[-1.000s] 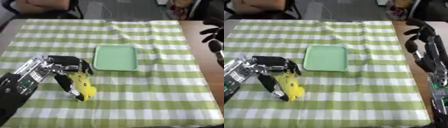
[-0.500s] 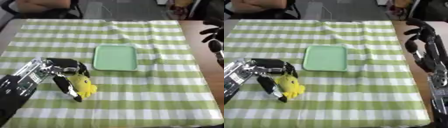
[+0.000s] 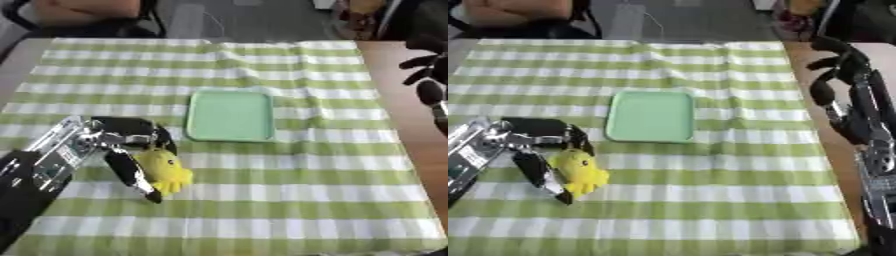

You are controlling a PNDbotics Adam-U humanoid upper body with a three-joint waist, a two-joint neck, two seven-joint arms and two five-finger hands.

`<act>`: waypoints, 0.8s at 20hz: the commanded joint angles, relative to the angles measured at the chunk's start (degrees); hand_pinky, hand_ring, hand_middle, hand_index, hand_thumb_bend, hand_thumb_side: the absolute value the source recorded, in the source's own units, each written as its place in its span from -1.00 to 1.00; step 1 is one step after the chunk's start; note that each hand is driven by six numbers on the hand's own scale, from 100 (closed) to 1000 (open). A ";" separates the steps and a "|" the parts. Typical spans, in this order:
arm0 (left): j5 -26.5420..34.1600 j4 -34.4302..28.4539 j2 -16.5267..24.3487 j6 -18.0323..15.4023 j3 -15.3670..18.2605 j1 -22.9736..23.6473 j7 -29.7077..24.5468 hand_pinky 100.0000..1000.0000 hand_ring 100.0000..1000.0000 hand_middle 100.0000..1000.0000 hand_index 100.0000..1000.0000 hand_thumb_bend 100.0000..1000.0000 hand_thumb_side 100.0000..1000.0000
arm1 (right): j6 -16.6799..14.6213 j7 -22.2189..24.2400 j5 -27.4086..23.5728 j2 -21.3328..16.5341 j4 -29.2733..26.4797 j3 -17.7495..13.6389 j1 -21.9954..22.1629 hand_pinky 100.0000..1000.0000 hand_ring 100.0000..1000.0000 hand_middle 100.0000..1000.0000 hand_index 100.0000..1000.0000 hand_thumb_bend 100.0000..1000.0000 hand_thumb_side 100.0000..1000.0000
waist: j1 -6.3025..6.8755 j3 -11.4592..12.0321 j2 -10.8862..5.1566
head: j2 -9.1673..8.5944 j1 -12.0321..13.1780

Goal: Pick up objects on the table and place them in the box.

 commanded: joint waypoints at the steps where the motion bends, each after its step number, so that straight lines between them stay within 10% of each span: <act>1: -0.79 0.15 0.61 -0.10 0.88 -0.40 1.16 -0.18 -0.12 0.07 0.35 0.28 0.32 | 0.06 0.03 -0.18 -0.50 -0.72 -0.25 -0.99 -0.09 0.27 0.55 0.83 0.34 0.91 | -0.09 0.04 -0.45 | -0.65 0.25; 7: -4.03 -0.82 0.34 0.92 1.49 -0.90 10.22 -1.00 -0.80 -0.39 -0.13 -0.58 0.52 | 0.06 0.01 -0.16 -0.48 -0.71 -0.25 -1.01 -0.09 0.27 0.55 0.83 0.34 0.92 | -0.18 0.05 -0.45 | -0.71 0.26; 11: -5.85 -0.78 -0.05 1.12 1.56 -0.98 15.61 -1.00 -1.00 -0.72 -0.47 -1.00 0.90 | 0.07 -0.02 -0.16 -0.47 -0.69 -0.28 -1.02 -0.09 0.27 0.55 0.83 0.34 0.92 | -0.20 0.03 -0.44 | -0.74 0.27; 16: -7.42 -0.45 -0.35 1.65 1.62 -1.09 21.09 -1.00 -1.00 -0.83 -0.49 -1.00 1.00 | 0.08 -0.08 -0.14 -0.46 -0.68 -0.32 -1.00 -0.09 0.27 0.55 0.83 0.33 0.93 | -0.19 0.00 -0.43 | -0.83 0.26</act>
